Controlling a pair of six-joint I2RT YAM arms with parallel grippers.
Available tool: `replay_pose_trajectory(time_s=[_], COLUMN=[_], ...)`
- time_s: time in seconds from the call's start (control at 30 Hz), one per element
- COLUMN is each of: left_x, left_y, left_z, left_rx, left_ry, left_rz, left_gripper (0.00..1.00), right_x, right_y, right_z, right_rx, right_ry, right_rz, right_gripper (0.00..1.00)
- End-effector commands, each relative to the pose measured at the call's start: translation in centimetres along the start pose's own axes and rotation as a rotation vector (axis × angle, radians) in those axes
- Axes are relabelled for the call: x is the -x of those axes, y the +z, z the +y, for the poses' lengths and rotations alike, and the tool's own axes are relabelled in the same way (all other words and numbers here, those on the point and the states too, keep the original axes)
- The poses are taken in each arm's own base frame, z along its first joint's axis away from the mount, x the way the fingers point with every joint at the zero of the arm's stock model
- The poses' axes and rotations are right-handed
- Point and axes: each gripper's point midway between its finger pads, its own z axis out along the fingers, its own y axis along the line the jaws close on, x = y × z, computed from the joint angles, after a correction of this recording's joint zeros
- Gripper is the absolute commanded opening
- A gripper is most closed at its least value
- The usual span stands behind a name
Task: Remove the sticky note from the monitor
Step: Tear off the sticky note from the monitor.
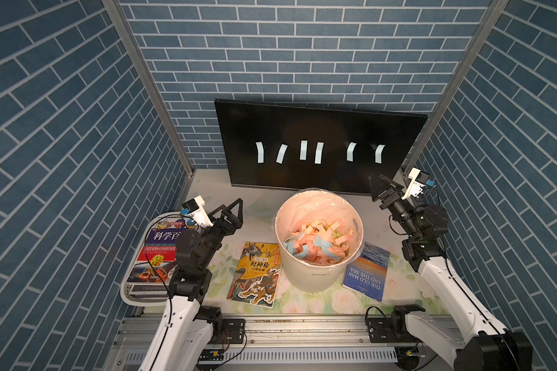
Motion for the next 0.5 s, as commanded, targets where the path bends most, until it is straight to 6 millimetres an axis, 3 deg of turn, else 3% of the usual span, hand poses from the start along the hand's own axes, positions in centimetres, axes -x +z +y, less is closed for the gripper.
replay_pose_trajectory(time_s=[0.0,0.47], left_x=[0.6,1.4], left_y=[-0.3,-1.2], left_z=[-1.9,-3.1], left_rx=[-0.062,-0.078], left_ry=[0.010,0.020], left_rz=[0.008,0.003], left_gripper=[1.00,1.00], right_x=[2.4,4.9], right_y=[0.8,2.2], right_z=[1.7,-1.9], right_rx=[0.062,-0.022], right_ry=[0.068,0.309], right_rz=[-0.063,-0.198], right_gripper=[0.93,0.80])
